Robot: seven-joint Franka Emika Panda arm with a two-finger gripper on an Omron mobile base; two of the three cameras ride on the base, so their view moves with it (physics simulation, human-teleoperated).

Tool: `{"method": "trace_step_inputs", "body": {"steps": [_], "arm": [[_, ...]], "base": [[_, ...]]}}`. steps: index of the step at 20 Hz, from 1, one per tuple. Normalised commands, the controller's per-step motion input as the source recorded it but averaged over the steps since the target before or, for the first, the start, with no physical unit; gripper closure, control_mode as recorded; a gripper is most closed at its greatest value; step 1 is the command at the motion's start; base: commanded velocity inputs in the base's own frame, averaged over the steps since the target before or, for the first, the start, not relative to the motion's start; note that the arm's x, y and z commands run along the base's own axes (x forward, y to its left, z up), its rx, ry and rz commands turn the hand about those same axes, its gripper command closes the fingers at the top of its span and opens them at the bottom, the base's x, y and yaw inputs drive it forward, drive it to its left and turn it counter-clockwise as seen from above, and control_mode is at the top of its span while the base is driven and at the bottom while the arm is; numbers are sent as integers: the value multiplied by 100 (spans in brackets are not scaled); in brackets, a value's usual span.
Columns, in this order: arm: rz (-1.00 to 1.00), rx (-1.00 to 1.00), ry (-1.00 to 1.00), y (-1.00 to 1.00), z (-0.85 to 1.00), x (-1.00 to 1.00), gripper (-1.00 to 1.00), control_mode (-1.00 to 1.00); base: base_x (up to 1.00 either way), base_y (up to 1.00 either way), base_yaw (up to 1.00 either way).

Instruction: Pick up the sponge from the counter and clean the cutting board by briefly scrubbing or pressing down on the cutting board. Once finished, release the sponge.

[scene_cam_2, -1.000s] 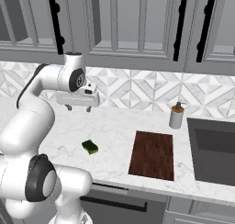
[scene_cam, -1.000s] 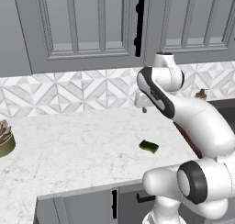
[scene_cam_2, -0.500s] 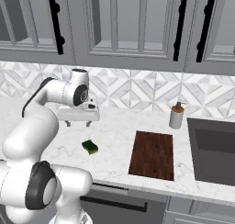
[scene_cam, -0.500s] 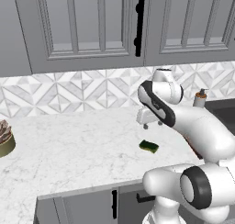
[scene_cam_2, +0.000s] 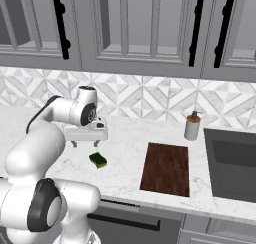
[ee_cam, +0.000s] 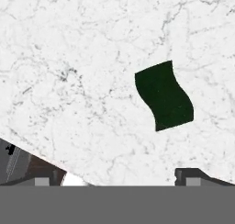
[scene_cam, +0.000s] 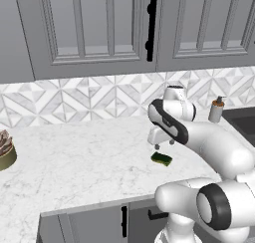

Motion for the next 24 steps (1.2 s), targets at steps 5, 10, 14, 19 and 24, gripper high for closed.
{"method": "trace_step_inputs", "body": {"steps": [5,10,14,19,24], "arm": [[8,1,0,-4,-29,3,-100,-100],[5,2,-1,0,-19,3,-100,-100],[5,0,-2,0,-38,29,-100,-100],[4,0,-2,0,-16,39,-100,-100],[0,0,0,-9,-9,10,-100,-100]], "base": [[0,0,0],[0,0,0],[0,0,0],[0,0,0],[0,0,0]]}}
